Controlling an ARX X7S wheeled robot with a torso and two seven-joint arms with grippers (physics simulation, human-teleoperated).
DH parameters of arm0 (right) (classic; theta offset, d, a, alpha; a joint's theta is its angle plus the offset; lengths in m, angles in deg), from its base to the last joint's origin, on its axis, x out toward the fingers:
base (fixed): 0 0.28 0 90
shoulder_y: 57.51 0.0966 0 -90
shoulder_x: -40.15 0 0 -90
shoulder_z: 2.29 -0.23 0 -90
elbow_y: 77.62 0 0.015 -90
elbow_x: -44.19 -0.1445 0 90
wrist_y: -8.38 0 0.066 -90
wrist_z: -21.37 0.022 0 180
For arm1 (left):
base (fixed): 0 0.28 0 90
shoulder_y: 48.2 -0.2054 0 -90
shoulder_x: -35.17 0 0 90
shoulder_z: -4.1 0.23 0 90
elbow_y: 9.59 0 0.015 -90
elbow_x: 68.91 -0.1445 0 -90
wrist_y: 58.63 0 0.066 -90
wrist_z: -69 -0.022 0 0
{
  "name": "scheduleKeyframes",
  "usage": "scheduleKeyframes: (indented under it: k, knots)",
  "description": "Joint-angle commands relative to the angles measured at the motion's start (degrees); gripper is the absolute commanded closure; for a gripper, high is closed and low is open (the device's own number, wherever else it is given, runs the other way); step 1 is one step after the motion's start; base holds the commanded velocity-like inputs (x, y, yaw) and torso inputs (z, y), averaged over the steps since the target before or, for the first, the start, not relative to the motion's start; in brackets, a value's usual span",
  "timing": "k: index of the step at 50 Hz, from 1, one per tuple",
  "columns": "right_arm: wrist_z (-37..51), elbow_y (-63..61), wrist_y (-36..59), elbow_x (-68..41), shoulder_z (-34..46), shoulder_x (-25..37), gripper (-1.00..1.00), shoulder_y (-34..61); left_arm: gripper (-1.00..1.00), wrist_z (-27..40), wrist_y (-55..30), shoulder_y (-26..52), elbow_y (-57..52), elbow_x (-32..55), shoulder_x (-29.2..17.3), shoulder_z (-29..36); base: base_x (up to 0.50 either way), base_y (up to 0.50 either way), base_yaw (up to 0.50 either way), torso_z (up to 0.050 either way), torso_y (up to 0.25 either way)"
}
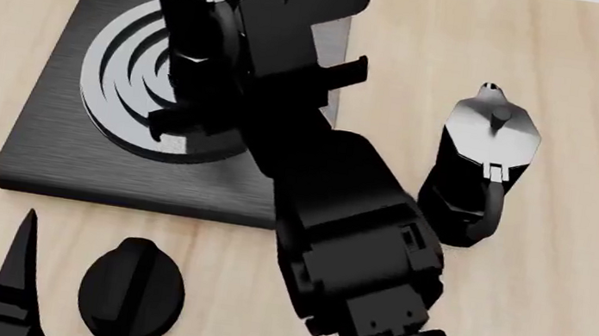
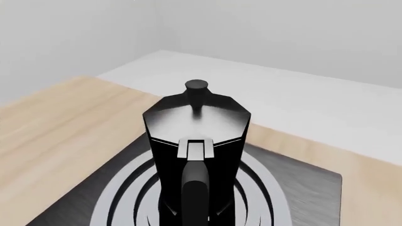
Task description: Put the right moka pot on the stove.
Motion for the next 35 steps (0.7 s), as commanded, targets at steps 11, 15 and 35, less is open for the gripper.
scheduleKeyframes:
  k: [11,15,35]
  knots:
    - [2.3,19.1,-21.9,-37.9,40.4,-1.7,1.00,12.2,-1.00,-0.2,0.4,0.1,0.0,0.3,-0.3,0.2,0.00,0.00,0.00,0.000,0.001]
    - [2.6,19.4,-23.9,-43.6,46.2,-1.7,1.00,13.2,-1.00,-0.2,0.4,0.0,-0.1,0.4,-0.4,0.3,0.00,0.00,0.00,0.000,0.000]
    - [2.3,20.5,-24.0,-48.3,52.2,-1.7,1.00,11.9,-1.00,0.0,0.5,0.2,0.2,0.9,-0.6,0.3,0.00,0.00,0.00,0.000,0.000]
